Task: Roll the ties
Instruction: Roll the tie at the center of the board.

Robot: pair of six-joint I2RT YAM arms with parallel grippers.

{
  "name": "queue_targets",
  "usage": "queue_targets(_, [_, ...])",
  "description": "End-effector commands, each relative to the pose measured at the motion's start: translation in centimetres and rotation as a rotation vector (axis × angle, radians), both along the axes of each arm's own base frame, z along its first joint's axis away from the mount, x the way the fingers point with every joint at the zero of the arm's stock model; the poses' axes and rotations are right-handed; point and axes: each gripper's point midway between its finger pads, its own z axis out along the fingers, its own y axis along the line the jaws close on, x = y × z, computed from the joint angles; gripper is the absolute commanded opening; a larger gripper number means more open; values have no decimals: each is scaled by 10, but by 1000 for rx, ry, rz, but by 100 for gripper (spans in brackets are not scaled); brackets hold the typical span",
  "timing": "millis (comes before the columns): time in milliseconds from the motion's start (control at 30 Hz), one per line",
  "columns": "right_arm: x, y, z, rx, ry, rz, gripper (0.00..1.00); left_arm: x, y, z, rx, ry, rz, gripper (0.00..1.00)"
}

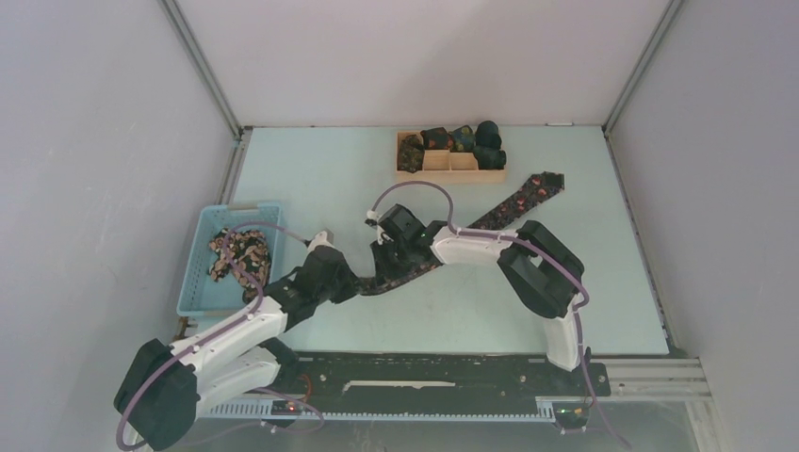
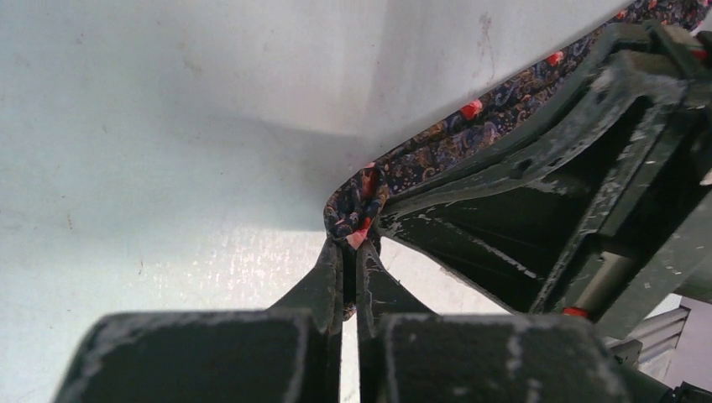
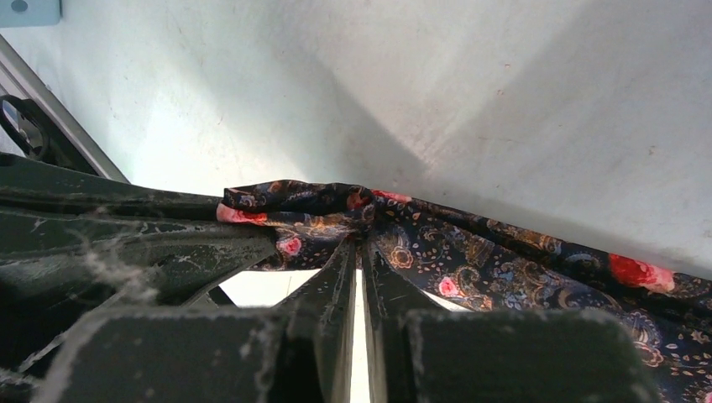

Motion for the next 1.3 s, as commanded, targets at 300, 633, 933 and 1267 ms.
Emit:
queue_targets(300, [-7,28,11,66,-13,32,9,6,-10,23,27,3,-79,0])
queue_targets(633, [-10,29,15,76,-1,41,8,1,-4,20,103,58,-112,0])
queue_targets(933, [4,26,34,98,-36,15,8,-3,10,15,193,90,-111,0])
queue_targets(1267, [-1,40,21,98,-6,31,8,-1,12,16,226,107,-115,0])
